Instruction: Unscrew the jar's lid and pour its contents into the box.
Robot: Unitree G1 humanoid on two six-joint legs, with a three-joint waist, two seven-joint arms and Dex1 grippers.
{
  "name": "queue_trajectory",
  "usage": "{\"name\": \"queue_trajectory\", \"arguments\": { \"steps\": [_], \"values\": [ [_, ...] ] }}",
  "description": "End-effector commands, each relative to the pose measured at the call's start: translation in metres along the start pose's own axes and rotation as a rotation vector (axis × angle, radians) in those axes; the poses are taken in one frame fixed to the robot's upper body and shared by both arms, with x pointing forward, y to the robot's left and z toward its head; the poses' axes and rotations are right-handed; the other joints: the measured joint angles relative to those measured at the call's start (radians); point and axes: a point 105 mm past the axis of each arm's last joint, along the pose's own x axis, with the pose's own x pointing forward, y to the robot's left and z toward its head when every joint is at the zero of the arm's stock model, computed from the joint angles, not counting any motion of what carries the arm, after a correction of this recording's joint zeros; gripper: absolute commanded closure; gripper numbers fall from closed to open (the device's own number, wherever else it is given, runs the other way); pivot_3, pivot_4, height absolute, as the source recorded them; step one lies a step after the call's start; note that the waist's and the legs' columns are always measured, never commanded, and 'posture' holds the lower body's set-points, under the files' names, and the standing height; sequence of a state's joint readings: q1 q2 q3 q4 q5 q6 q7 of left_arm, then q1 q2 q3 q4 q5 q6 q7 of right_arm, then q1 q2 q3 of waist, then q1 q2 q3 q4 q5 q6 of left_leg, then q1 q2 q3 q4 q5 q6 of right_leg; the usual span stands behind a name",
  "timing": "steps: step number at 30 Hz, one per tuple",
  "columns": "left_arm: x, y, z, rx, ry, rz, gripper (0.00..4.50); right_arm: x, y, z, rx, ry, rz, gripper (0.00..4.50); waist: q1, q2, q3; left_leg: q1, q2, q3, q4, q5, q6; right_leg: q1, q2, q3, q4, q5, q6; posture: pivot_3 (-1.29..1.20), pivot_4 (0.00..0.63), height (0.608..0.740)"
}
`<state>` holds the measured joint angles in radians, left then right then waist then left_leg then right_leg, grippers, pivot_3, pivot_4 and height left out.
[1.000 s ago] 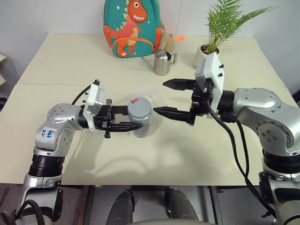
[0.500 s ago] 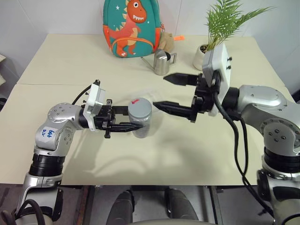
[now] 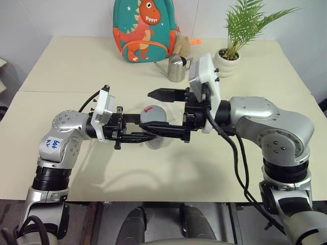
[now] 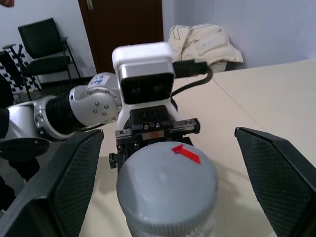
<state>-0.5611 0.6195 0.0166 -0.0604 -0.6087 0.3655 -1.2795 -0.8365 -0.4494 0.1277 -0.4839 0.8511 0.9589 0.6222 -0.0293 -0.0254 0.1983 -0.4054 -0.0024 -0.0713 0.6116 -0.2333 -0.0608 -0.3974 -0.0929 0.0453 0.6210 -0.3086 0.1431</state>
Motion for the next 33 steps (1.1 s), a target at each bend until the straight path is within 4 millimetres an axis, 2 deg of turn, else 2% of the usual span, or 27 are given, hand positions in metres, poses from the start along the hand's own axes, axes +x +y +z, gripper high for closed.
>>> {"name": "queue_trajectory", "arguments": {
  "steps": [1,10,23,33],
  "values": [
    [0.000,0.001,0.006,0.041,-0.001,-0.005,2.66,0.004,0.001,0.005,-0.046,-0.022,-0.003,0.02,0.001,0.000,0.000,0.000,0.000,0.000,0.000,0.000,0.000,0.000,0.000,0.000,0.000,0.000,0.000,0.00,0.150,0.740],
    [0.000,-0.001,0.005,0.040,-0.001,-0.004,2.66,0.003,-0.003,0.000,-0.063,-0.006,-0.049,0.02,0.001,0.000,0.000,0.000,0.000,0.000,0.000,0.000,0.000,0.000,0.000,0.000,0.000,0.000,0.000,0.00,0.150,0.740],
    [0.000,0.000,0.004,0.037,-0.001,-0.006,2.66,-0.021,-0.015,-0.003,-0.080,0.051,-0.137,0.02,0.002,0.000,0.000,0.000,0.000,0.000,0.000,0.000,0.000,0.000,0.000,0.000,0.000,0.000,0.000,0.00,0.150,0.740],
    [0.000,0.002,0.004,0.035,0.001,-0.005,2.66,-0.032,-0.016,-0.005,-0.084,0.082,-0.150,0.02,0.002,0.000,0.000,0.000,0.000,0.000,0.000,0.000,0.000,0.000,0.000,0.000,-0.001,0.000,0.000,0.00,0.150,0.740]
  ]
}}
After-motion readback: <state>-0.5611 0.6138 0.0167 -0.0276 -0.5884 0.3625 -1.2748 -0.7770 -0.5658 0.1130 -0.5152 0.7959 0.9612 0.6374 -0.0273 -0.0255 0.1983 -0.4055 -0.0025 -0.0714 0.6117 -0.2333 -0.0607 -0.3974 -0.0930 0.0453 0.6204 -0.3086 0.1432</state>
